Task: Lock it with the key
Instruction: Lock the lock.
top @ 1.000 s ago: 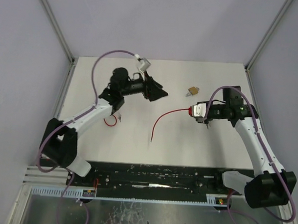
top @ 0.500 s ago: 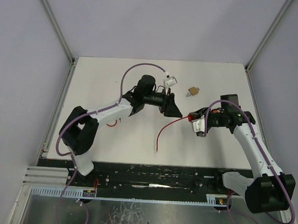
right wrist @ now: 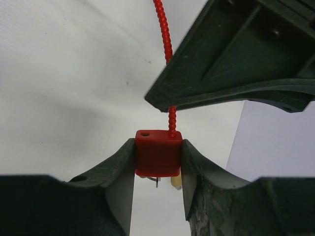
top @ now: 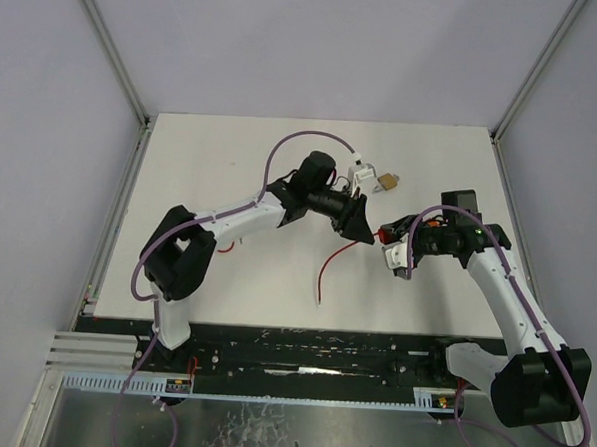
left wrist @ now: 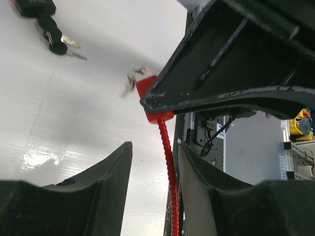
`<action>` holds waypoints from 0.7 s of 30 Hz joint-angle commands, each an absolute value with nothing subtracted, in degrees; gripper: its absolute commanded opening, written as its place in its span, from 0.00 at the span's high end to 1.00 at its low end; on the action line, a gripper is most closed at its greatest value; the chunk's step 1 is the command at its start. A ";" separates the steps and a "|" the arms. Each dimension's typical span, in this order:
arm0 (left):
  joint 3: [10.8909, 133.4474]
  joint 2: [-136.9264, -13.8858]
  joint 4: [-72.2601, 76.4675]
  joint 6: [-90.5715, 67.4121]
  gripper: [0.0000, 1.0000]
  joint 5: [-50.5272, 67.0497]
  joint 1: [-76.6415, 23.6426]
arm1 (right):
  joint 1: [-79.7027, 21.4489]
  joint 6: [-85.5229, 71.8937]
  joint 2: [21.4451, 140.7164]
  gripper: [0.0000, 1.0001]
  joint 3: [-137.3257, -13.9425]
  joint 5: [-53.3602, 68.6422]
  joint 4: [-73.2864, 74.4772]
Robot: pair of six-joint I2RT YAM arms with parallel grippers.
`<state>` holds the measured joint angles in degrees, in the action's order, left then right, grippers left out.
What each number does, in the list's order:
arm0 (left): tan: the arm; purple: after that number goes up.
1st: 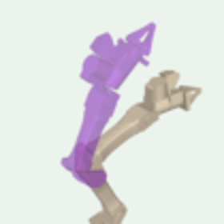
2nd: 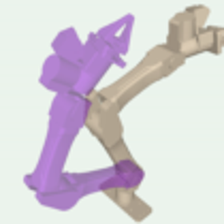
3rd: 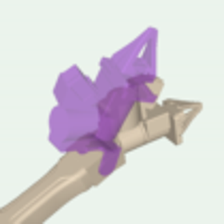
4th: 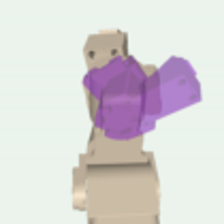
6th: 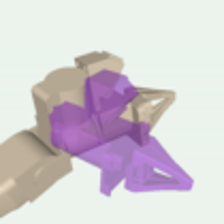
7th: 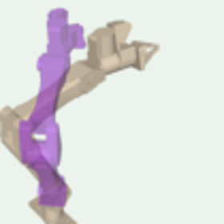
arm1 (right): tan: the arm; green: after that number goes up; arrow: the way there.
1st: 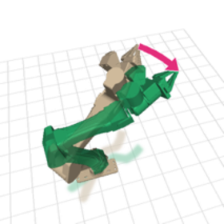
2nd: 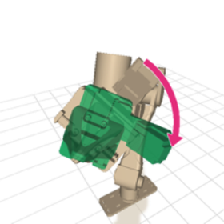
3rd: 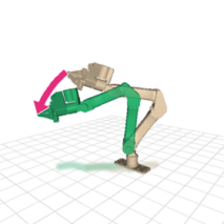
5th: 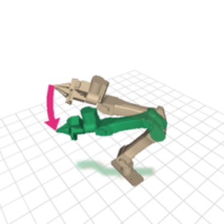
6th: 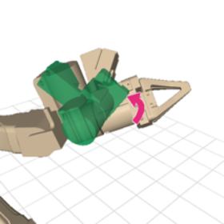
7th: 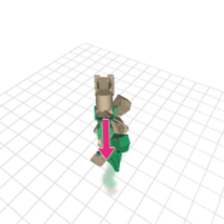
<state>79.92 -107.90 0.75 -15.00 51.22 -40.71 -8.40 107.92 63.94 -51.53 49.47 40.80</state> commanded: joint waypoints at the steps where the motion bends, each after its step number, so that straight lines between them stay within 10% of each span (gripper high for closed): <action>1: 82.10 -108.73 -4.61 -11.78 0.59 51.96 -41.66 | -8.33 109.26 62.49 1.00 -51.47 49.33 38.92; 11: 81.92 -107.92 -3.89 -10.10 0.99 53.49 -42.11 | -8.43 109.81 62.64 0.99 -50.98 50.08 39.11; 16: 73.54 -100.53 6.84 -8.68 1.00 49.26 -42.02 | -8.32 95.69 60.78 0.45 -50.95 51.14 32.76; 21: 62.79 -92.40 18.72 -3.48 0.99 43.66 -42.03 | -6.31 82.28 57.95 0.31 -53.79 54.97 31.99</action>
